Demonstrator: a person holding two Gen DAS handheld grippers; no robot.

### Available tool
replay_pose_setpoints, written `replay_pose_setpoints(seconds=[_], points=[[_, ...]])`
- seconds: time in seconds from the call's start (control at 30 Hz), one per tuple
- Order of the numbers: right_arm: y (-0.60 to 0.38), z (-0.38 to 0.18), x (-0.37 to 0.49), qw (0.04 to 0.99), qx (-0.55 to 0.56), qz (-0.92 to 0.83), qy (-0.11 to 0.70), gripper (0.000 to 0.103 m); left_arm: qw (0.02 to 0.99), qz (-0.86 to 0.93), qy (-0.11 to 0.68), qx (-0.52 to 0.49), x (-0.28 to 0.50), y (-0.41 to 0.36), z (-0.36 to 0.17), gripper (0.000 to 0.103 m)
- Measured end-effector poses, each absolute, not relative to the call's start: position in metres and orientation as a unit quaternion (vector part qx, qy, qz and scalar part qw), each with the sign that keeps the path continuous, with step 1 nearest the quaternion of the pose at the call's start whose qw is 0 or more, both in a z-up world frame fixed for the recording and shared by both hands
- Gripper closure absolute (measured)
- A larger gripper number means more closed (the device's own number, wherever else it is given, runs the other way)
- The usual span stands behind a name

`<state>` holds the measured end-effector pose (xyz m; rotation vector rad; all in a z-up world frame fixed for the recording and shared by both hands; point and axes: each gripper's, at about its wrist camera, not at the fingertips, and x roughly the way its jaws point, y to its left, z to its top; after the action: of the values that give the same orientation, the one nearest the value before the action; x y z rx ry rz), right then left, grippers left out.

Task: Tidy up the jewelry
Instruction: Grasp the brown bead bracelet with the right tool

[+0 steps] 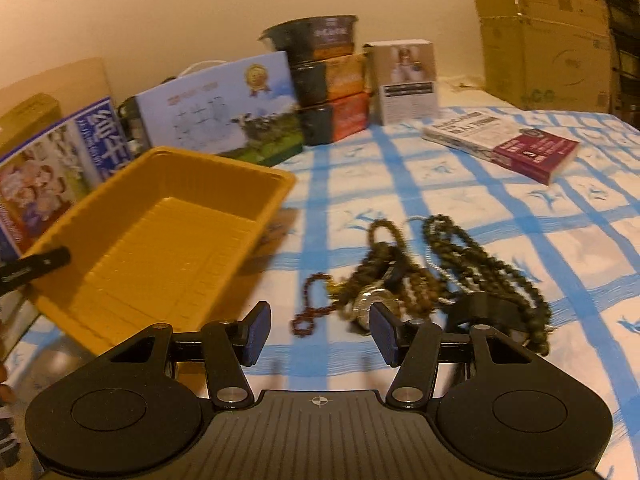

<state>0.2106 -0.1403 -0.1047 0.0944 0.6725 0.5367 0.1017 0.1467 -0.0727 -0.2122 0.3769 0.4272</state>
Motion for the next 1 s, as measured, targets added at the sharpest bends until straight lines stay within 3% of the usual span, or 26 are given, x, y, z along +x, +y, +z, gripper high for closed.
replay_pose_setpoints(seconds=[0.37, 0.6, 0.73, 1.0], points=[[-0.142, -0.111, 0.248, 0.919, 0.054, 0.215, 0.327, 0.069, 0.955, 0.211, 0.184, -0.101, 0.102, 0.146, -0.072, 0.093], [-0.133, -0.115, 0.269, 0.917, 0.056, 0.196, 0.342, 0.077, 0.955, 0.211, 0.184, -0.1, 0.103, 0.146, -0.072, 0.093], [-0.134, -0.118, 0.274, 0.914, 0.063, 0.194, 0.35, 0.095, 0.955, 0.21, 0.183, -0.099, 0.104, 0.145, -0.071, 0.093], [-0.155, -0.085, 0.26, 0.918, 0.131, 0.217, 0.305, 0.096, 0.956, 0.208, 0.182, -0.101, 0.104, 0.145, -0.071, 0.093]])
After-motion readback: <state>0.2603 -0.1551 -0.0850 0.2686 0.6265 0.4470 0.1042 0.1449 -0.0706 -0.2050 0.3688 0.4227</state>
